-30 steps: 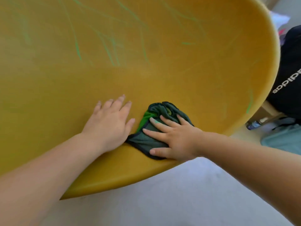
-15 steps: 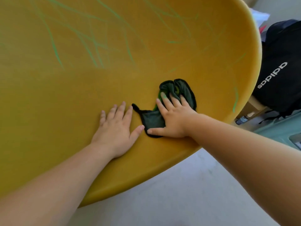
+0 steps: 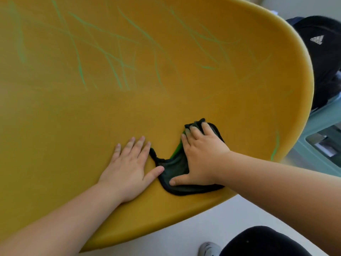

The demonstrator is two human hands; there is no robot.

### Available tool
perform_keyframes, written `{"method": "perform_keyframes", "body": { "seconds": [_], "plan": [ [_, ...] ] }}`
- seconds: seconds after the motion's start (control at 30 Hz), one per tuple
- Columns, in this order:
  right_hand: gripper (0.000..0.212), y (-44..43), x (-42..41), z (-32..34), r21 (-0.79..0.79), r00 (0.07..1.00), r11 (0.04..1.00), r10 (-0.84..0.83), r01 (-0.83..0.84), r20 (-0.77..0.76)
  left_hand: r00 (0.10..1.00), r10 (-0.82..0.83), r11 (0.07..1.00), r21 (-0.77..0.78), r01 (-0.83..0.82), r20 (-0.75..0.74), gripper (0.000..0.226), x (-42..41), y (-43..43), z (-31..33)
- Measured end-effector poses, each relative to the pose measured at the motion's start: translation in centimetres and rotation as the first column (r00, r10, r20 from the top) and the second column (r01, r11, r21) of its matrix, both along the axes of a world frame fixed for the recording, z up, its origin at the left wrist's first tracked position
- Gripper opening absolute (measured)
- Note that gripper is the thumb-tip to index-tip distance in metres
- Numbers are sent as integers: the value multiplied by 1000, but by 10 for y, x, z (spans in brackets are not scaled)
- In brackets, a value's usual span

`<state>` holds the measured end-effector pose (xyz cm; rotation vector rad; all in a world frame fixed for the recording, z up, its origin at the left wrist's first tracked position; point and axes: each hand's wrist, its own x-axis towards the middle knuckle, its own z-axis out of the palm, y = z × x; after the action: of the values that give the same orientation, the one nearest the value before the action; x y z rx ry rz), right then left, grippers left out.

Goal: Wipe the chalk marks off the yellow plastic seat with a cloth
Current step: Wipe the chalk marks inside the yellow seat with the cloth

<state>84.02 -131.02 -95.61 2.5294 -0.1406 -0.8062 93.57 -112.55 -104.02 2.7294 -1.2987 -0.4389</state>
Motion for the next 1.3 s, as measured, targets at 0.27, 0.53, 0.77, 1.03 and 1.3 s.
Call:
{"method": "perform_keyframes", "body": {
  "seconds": [0.27,0.53,0.77,1.03,1.3],
  "plan": [
    [117,-5,-36,-6,189,984,965,-175,180,-45,994,20,991,-135,-6,107,98,4,-46,25],
    [123,-109,-56,94,-386,979,900,-194,204,64,997,-12,970,-244,-7,-76,92,-21,-85,1],
    [119,-67,-34,24,-87,959,956,-276,281,66,986,10,873,-480,-89,-165,102,-15,-80,-5],
    [114,-106,-45,78,-340,990,930,-126,142,69,984,-8,878,-472,-79,-179,107,-15,-81,-7],
    [125,-126,19,56,-332,935,899,-185,285,302,946,-22,747,-634,-200,-324,102,-7,-77,-6]
  ]
}}
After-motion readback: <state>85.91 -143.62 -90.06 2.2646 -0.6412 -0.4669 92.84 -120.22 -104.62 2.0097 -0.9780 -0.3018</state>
